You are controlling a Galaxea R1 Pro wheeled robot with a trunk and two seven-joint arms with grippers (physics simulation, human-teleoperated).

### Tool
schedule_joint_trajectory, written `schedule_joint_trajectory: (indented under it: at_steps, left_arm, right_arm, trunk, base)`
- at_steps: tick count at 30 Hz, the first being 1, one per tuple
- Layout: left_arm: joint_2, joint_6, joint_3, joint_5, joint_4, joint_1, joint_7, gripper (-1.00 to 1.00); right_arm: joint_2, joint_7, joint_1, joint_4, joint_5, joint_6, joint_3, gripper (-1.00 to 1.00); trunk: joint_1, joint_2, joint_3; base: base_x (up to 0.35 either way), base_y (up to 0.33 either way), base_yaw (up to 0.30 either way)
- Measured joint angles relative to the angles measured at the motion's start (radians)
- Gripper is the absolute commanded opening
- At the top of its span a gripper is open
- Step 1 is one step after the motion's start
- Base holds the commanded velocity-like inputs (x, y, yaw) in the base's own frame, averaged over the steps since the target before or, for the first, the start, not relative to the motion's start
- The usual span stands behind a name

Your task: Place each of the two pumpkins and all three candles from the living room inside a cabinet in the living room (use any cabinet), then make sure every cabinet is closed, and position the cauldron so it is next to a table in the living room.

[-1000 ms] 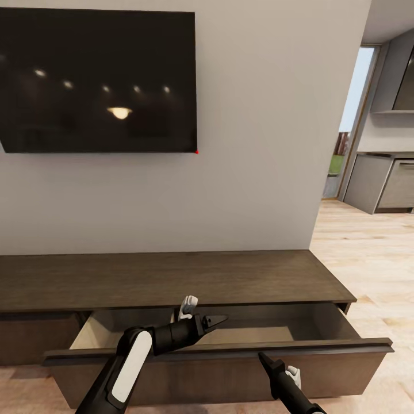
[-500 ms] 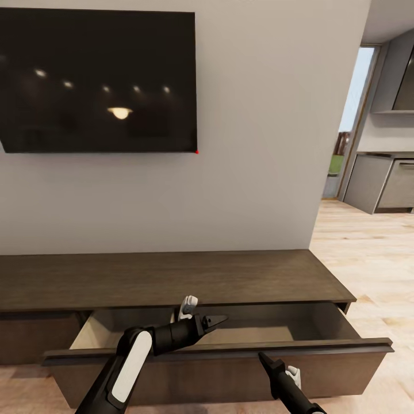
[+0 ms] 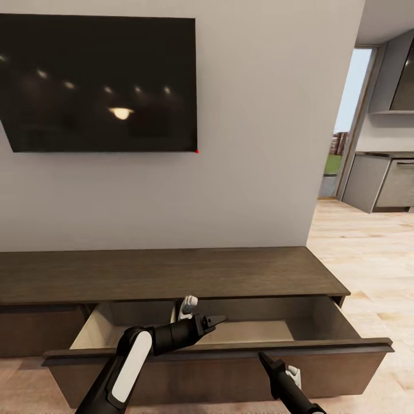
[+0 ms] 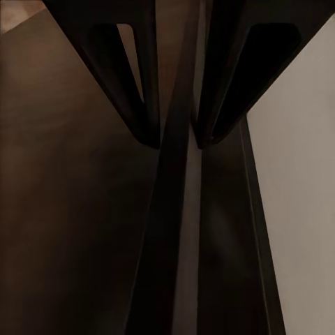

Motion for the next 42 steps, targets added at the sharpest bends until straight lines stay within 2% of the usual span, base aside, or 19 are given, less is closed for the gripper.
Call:
schedule_joint_trajectory:
  at_steps: [12,23,42]
  left_arm:
    - [0.000,0.000,0.000,0.000,0.000,0.000,0.000,1.00]
    - [0.000,0.000,0.000,0.000,0.000,0.000,0.000,1.00]
    - [0.000,0.000,0.000,0.000,0.002,0.000,0.000,1.00]
  right_arm:
    - [0.000,0.000,0.000,0.000,0.001,0.000,0.000,-1.00]
    - [0.000,-0.001,0.000,-0.001,0.000,-0.001,-0.002,-1.00]
    - [0.000,-0.003,0.000,-0.002,-0.001,0.000,-0.002,-1.00]
  trunk:
    - [0.000,0.000,0.000]
    - [0.000,0.000,0.000]
    - [0.000,0.000,0.000]
  base:
    - [-0.006,0.000,0.000]
    - [-0.127,0.000,0.000]
    - [-0.008,0.000,0.000]
